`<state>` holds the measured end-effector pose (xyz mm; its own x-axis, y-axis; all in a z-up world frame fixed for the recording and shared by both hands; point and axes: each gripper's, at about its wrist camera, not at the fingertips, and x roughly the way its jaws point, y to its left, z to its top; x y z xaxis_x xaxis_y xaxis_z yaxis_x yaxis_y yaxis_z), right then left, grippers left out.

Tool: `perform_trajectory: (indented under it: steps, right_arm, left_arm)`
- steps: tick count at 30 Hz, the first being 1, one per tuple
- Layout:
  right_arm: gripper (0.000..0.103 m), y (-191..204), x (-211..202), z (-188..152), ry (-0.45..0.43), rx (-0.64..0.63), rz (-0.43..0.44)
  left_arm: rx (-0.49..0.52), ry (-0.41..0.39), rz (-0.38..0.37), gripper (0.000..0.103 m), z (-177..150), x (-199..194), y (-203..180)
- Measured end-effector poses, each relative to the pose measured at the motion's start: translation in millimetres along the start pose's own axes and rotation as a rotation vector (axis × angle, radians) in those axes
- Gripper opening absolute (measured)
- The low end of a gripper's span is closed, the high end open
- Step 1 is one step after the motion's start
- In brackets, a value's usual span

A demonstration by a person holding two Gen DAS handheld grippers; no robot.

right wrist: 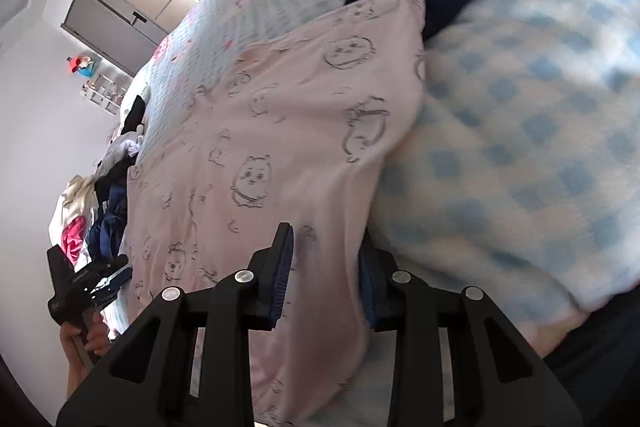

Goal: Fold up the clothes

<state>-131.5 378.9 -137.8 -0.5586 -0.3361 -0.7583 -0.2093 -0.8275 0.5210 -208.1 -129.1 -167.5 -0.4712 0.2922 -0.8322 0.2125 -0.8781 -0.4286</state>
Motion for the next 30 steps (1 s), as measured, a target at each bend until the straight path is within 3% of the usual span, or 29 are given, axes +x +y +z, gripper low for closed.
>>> perform_trajectory:
  steps: [3,5,6,9,10,11,13,14,19,24,27,28,29,30]
  right_arm:
    - [0.031,-5.8,3.7,1.5,0.018,0.038,0.024]
    - [0.034,-9.9,6.6,1.3,0.054,0.058,0.052]
    - [0.036,-10.0,14.0,0.3,0.11,0.052,0.076]
    - [0.034,-5.1,24.2,1.5,0.144,-0.016,0.007]
    - [0.026,-3.5,25.9,3.0,0.141,-0.029,-0.016]
    - [0.019,-2.6,24.7,5.2,0.128,-0.032,-0.041]
    - [0.007,3.8,16.9,8.7,0.078,-0.033,-0.059]
    - [0.006,10.6,11.0,8.5,0.054,-0.051,-0.072]
    - [0.003,25.9,-0.5,2.3,0.005,-0.12,-0.178]
    - [0.004,-4.1,9.8,2.3,0.055,-0.03,-0.155]
    - [0.022,-1.5,3.4,4.3,0.052,-0.037,-0.118]
    - [0.034,1.0,-1.3,4.0,0.044,-0.044,-0.095]
    - [0.039,3.7,-5.5,3.0,0.045,-0.051,-0.072]
    - [0.039,5.4,-8.1,-0.1,0.061,-0.051,-0.047]
  left_arm:
    - [-0.016,0.016,-0.015,0.046,1.5,2.7,-1.0]
    - [0.003,0.032,0.017,0.046,-0.4,7.8,-1.1]
    - [0.003,0.03,0.024,0.046,-3.8,9.0,-1.4]
    - [0.012,0.046,0.025,0.043,-12.1,14.5,-5.8]
    - [0.052,0.054,0.021,0.034,-13.3,16.1,-12.9]
    - [0.086,0.062,0.01,0.01,-14.4,16.3,-19.3]
    - [0.115,0.039,-0.025,0.004,-13.5,5.2,-27.2]
    - [0.125,0.017,-0.026,0.003,-12.5,-1.9,-28.7]
    - [0.127,-0.033,0.043,0.003,-11.4,-19.0,-15.8]
    - [0.061,0.06,0.013,0.007,-14.8,-0.2,8.9]
    - [0.008,0.081,-0.091,0.013,-20.2,-6.3,18.0]
    - [-0.001,0.09,-0.14,0.024,-23.4,-9.8,19.2]
    - [-0.007,0.102,-0.182,0.033,-27.6,-12.1,19.5]
    - [-0.008,0.119,-0.211,0.034,-33.6,-12.4,18.3]
